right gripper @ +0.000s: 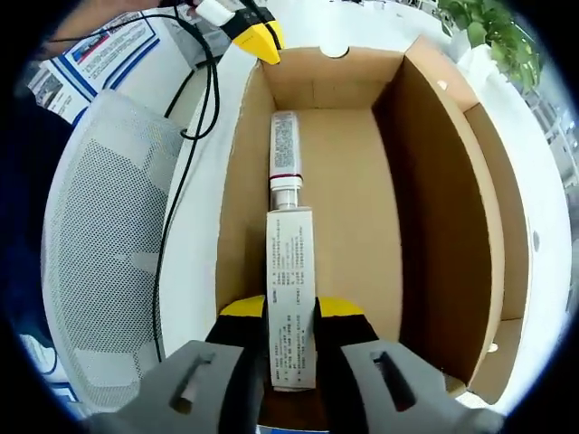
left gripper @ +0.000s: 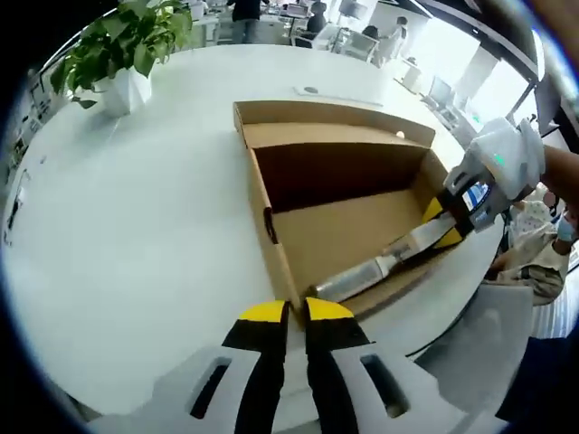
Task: Operate the shoe box by opening the lid, removing the specified soft item, and placing it in the target area until the item is outside and the box remains undamaged.
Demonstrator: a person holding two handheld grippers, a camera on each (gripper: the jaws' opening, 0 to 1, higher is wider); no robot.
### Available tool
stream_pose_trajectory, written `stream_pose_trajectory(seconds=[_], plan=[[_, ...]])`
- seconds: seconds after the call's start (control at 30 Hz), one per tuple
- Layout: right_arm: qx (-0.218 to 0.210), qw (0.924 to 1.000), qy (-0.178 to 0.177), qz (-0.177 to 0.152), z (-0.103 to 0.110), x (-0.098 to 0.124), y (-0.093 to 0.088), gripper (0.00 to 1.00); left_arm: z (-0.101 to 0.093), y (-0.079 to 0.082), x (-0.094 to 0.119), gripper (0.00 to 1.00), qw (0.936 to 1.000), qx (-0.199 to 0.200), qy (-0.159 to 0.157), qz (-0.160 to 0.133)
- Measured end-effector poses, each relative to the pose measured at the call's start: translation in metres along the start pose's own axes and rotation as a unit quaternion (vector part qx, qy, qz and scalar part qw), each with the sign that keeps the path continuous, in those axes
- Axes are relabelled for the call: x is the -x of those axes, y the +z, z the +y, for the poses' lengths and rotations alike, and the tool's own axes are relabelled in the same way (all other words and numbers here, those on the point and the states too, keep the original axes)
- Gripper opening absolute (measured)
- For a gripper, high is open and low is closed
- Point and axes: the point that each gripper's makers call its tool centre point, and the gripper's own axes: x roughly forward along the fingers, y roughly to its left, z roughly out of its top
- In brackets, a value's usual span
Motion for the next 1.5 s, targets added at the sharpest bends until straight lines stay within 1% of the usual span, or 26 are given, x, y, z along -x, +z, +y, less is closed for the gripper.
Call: stream_pose_trajectory(seconds=[0.2,0.37,0.47,0.57,0.6,0.67,0.77,0.83,0.87,0.9,0.93,1.07,1.17,1.2,1.3,1.43,1.5], plan=[[-0.016,0.9997,-0.011,-0.013,-0.007,0.009,0.001,0.16,0.001,0.000,0.000,0.02,1.0000,0.001,0.006,0.001],[-0.017,0.9993,-0.021,-0.027,-0.010,0.028,0.007,0.16,0.001,0.000,0.000,0.02,1.0000,0.005,0.006,0.002],[-0.023,0.9982,-0.026,-0.048,-0.012,0.047,0.016,0.16,0.001,0.000,0.000,0.02,1.0000,0.001,0.009,0.002],[-0.020,0.9976,-0.037,-0.055,-0.016,0.065,0.019,0.16,0.000,0.000,0.000,0.02,0.9999,-0.001,0.012,0.004],[-0.020,0.9974,-0.039,-0.056,-0.018,0.073,0.018,0.16,0.000,0.000,0.000,0.02,0.9999,-0.004,0.013,0.004],[-0.020,0.9971,-0.042,-0.059,-0.019,0.081,0.018,0.16,0.000,0.000,0.000,0.02,0.9999,-0.003,0.014,0.004],[-0.015,0.9972,-0.049,-0.055,-0.021,0.099,0.011,0.16,0.000,0.000,0.000,0.02,0.9999,-0.002,0.014,0.004],[-0.014,0.9967,-0.049,-0.064,-0.019,0.112,0.011,0.16,0.001,0.000,0.000,0.02,0.9999,-0.002,0.014,0.005],[-0.017,0.9968,-0.049,-0.061,-0.019,0.115,0.009,0.16,0.000,0.000,0.000,0.02,0.9999,-0.002,0.014,0.005],[-0.008,0.9972,-0.054,-0.051,-0.019,0.119,0.005,0.16,0.000,0.000,0.000,0.02,0.9999,-0.002,0.014,0.004],[0.012,0.9970,-0.064,-0.042,-0.021,0.124,-0.001,0.16,0.000,0.000,0.000,0.02,0.9999,-0.001,0.014,0.005],[0.005,0.9968,-0.066,-0.045,-0.020,0.137,-0.007,0.16,0.000,0.000,0.000,0.02,0.9999,0.000,0.014,0.007],[0.004,0.9967,-0.071,-0.040,-0.019,0.144,-0.014,0.16,-0.001,0.000,0.001,0.02,0.9999,-0.001,0.015,0.007],[0.002,0.9968,-0.072,-0.034,-0.020,0.148,-0.021,0.16,0.000,0.000,0.001,0.02,0.9998,-0.002,0.016,0.008],[0.001,0.9967,-0.078,-0.024,-0.024,0.156,-0.034,0.16,0.000,0.000,0.001,0.02,0.9998,-0.001,0.017,0.007],[-0.005,0.9963,-0.086,-0.006,-0.028,0.171,-0.060,0.16,0.000,0.000,0.001,0.02,0.9998,-0.001,0.018,0.008],[-0.009,0.9958,-0.091,0.006,-0.032,0.178,-0.076,0.16,-0.001,0.000,0.001,0.02,0.9998,0.000,0.019,0.008]])
